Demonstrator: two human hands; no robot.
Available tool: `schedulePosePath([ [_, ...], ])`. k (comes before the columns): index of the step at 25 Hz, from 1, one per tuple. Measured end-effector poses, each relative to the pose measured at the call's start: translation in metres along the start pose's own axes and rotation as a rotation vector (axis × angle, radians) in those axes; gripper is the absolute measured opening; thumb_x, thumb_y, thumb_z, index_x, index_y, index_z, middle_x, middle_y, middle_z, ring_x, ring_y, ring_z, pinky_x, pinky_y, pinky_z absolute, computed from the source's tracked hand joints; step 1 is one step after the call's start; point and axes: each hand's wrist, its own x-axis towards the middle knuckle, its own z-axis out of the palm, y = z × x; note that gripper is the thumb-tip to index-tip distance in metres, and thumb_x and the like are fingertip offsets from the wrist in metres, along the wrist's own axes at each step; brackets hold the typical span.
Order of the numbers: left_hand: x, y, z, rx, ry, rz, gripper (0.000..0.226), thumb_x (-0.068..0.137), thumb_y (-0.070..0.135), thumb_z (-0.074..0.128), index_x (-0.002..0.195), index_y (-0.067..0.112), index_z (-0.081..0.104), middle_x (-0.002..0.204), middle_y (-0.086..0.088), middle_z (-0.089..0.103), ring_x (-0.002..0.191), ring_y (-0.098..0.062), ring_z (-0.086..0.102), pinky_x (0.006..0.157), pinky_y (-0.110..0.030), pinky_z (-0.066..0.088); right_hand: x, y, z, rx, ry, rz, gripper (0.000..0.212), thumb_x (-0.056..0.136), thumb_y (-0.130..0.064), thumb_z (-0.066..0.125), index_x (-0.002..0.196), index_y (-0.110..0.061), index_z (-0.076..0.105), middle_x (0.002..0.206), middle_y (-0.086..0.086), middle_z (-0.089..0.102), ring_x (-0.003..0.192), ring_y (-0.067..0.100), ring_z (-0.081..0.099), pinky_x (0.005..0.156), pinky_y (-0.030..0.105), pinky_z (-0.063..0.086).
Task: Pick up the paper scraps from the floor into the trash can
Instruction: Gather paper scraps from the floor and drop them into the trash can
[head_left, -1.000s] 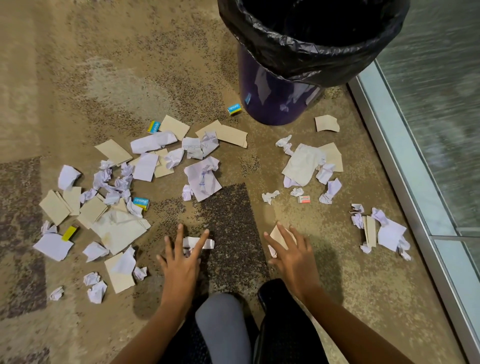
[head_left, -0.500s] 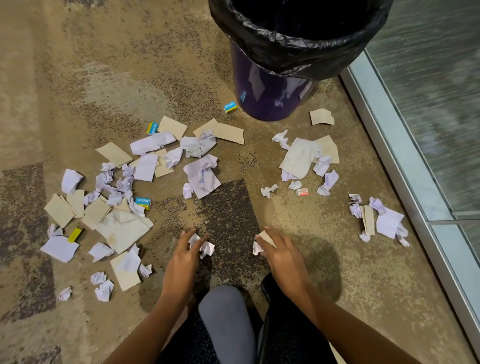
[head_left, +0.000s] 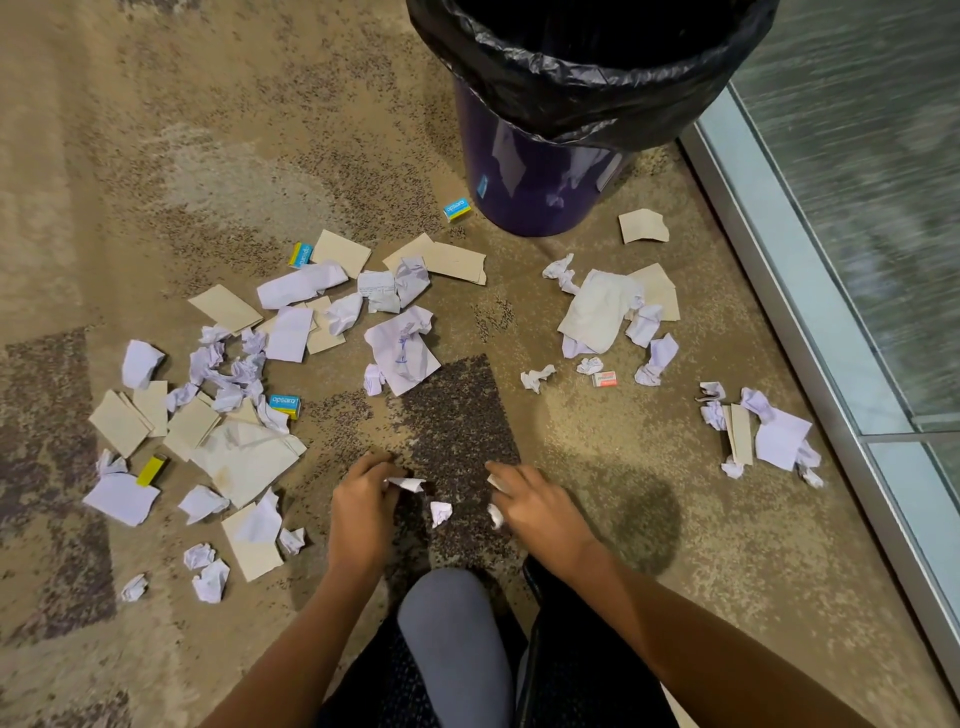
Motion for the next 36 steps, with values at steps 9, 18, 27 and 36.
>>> schedulePosePath([
  [9,-0.009,0.017,-0.009,-0.064,0.007,-0.019,0.022,0.071,-0.002,0.075,0.089,0.011,0.075,0.1,-0.004,0.068,0.089,-0.017,0.062,0.083,-0.026,0.047,-0.003,0.002,-0.007,0.148,0.043,0.209,0.04,0.061,-0.001,0.079,0.097,-0.017,0.07,0.105,0.0,0.066,0.088,0.021,0.066,0.056,0.031,0.058],
  [18,-0.026,0.037,0.025,0.011,-0.151,0.034,0.013,0.075,0.003,0.074,0.084,0.01,0.07,0.095,-0.002,0.053,0.083,-0.017,0.049,0.066,-0.015,0.041,-0.015,-0.015,-0.008,0.118,-0.285,0.253,0.059,0.069,-0.035,0.08,0.114,-0.021,0.044,0.128,0.009,0.041,0.11,0.031,0.048,0.069,0.041,0.056],
  [27,-0.026,0.037,0.035,0.075,-0.177,-0.109,0.007,0.075,0.003,0.073,0.076,0.01,0.072,0.086,-0.005,0.059,0.065,-0.013,0.048,0.058,-0.02,0.037,-0.006,-0.013,0.0,0.309,-0.187,0.371,0.026,0.082,0.003,0.057,0.103,-0.014,0.06,0.123,0.008,0.048,0.111,0.032,0.05,0.078,0.041,0.051],
  [36,0.023,0.13,-0.066,-0.4,0.07,-0.169,0.007,0.078,0.02,0.075,0.084,0.023,0.073,0.065,0.016,0.061,0.044,-0.003,0.05,0.042,-0.011,0.037,0.027,0.017,-0.119,0.613,0.54,0.524,0.017,0.086,0.001,0.061,0.094,-0.01,0.071,0.095,0.001,0.063,0.079,0.01,0.059,0.071,0.014,0.05],
])
